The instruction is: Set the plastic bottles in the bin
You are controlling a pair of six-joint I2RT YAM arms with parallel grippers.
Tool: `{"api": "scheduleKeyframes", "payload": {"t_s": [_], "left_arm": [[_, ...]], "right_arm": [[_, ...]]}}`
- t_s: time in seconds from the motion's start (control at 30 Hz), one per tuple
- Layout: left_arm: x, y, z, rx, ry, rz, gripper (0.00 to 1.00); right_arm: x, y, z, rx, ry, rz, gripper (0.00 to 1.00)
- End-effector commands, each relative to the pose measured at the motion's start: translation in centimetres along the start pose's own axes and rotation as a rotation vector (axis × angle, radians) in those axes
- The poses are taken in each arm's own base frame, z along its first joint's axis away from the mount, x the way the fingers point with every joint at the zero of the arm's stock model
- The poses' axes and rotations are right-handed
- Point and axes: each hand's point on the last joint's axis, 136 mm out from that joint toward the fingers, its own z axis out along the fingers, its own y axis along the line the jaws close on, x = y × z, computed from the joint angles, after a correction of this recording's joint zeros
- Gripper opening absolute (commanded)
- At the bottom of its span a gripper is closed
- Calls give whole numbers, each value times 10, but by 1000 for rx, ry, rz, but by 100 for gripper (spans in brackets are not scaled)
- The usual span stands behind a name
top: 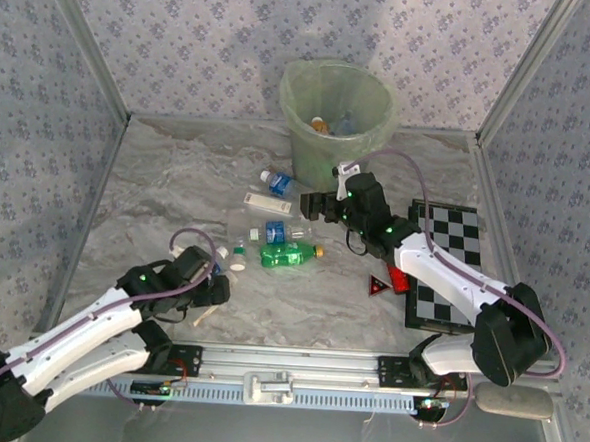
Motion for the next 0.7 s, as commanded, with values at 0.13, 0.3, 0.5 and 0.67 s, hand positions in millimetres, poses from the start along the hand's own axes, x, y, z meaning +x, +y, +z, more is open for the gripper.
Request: {"api": "scheduleKeyframes", "payload": {"t_s": [0.13, 0.3, 0.5, 0.67], "left_arm": [[13, 3, 8, -9, 37, -33, 100], [18, -9, 11, 17, 53, -21, 100], [21, -13, 16, -8, 61, 21, 100], [23, -12, 27, -54, 77, 58, 99]], "right_arm": [[-14, 1, -3, 20, -39, 6, 100], [-13, 0, -2, 25, -37, 6, 100], [-11, -2, -1, 31, -33, 5, 100], [-11, -2, -2, 34, -31, 0, 100]]}}
